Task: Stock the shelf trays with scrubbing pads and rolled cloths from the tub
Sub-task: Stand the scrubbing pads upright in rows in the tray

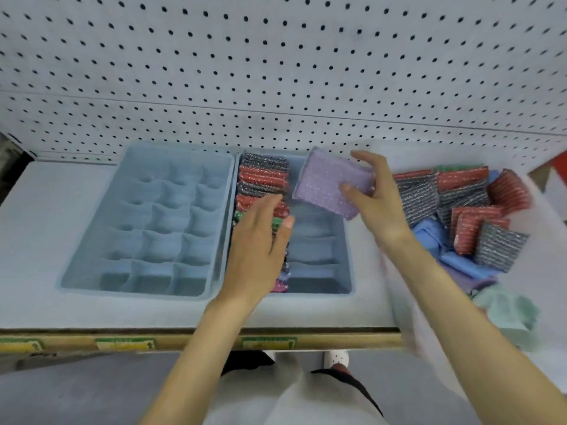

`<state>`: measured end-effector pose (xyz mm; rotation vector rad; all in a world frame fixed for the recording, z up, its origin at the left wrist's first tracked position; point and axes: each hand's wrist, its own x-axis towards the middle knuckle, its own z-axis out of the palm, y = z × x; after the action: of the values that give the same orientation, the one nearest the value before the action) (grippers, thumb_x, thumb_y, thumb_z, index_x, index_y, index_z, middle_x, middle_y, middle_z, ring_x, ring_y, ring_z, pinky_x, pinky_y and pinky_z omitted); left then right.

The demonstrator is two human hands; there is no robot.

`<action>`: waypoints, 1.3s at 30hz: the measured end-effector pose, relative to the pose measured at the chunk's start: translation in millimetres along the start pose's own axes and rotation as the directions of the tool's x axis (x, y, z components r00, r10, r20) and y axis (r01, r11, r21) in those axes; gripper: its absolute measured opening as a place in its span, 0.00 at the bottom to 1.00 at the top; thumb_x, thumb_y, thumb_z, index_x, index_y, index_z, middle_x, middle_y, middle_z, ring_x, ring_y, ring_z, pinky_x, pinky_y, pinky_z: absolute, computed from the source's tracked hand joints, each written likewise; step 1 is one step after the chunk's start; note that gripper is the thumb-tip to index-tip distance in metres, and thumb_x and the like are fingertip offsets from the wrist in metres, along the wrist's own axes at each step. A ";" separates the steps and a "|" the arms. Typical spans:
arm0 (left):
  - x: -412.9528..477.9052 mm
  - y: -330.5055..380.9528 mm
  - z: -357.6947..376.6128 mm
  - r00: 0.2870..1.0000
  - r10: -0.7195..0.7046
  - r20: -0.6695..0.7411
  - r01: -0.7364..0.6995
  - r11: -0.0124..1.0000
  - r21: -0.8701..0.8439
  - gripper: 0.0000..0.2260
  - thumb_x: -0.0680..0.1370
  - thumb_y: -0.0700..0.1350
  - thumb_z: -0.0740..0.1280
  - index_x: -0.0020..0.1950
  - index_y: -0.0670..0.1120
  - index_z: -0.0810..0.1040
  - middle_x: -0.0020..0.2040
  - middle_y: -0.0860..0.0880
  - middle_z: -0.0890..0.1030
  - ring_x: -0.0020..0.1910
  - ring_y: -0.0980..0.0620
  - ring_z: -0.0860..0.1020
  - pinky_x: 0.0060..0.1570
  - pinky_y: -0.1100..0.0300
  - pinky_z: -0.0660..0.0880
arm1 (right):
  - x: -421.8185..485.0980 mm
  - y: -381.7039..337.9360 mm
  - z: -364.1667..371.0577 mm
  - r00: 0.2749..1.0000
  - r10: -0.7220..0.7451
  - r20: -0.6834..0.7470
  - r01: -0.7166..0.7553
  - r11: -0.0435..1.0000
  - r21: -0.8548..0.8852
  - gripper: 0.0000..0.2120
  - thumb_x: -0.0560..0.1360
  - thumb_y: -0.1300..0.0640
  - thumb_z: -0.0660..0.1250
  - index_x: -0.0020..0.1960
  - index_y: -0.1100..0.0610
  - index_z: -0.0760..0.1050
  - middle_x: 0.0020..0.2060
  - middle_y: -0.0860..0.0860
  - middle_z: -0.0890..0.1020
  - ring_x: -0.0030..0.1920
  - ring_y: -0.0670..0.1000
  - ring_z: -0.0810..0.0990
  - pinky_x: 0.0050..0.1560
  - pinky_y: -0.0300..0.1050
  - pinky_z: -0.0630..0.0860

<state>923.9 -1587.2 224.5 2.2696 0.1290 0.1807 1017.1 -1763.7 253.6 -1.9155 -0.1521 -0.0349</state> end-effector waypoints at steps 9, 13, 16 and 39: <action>43.6 -38.1 46.0 0.971 -0.071 0.227 -0.087 0.783 0.616 0.31 0.76 0.61 0.32 0.78 0.53 0.46 0.79 0.47 0.47 0.77 0.47 0.43 0.74 0.44 0.41 | 97.2 33.4 24.3 0.986 -0.127 0.107 0.153 0.943 -0.296 0.06 0.71 0.63 0.72 0.45 0.57 0.76 0.38 0.42 0.77 0.39 0.36 0.74 0.40 0.27 0.67; 42.1 -41.9 44.3 0.981 -0.036 0.190 -0.087 0.794 0.601 0.29 0.80 0.60 0.41 0.77 0.49 0.57 0.76 0.44 0.60 0.76 0.45 0.56 0.72 0.41 0.52 | 114.2 47.1 32.8 0.952 -0.193 0.237 0.271 0.893 -0.358 0.07 0.70 0.66 0.70 0.45 0.59 0.74 0.41 0.46 0.77 0.42 0.46 0.76 0.43 0.33 0.70; 42.5 -45.7 44.4 0.982 -0.010 0.191 -0.109 0.790 0.603 0.28 0.81 0.59 0.44 0.76 0.46 0.60 0.75 0.44 0.64 0.74 0.44 0.61 0.71 0.41 0.54 | 118.0 61.4 34.4 0.928 -0.230 0.294 0.344 0.833 -0.434 0.12 0.69 0.68 0.68 0.51 0.59 0.75 0.46 0.50 0.78 0.46 0.52 0.78 0.47 0.45 0.74; 44.3 58.5 69.9 1.000 0.001 0.008 0.001 0.977 -0.213 0.18 0.81 0.54 0.52 0.65 0.50 0.72 0.63 0.52 0.75 0.63 0.58 0.71 0.64 0.65 0.64 | 39.3 29.6 -109.4 0.987 -0.156 -0.022 0.131 0.888 -0.440 0.10 0.74 0.65 0.67 0.52 0.57 0.81 0.43 0.52 0.79 0.38 0.50 0.79 0.42 0.40 0.75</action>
<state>981.6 -1670.5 228.2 2.0562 0.1003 0.1765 1065.2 -1872.8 267.5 -2.3480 -0.2662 -0.2416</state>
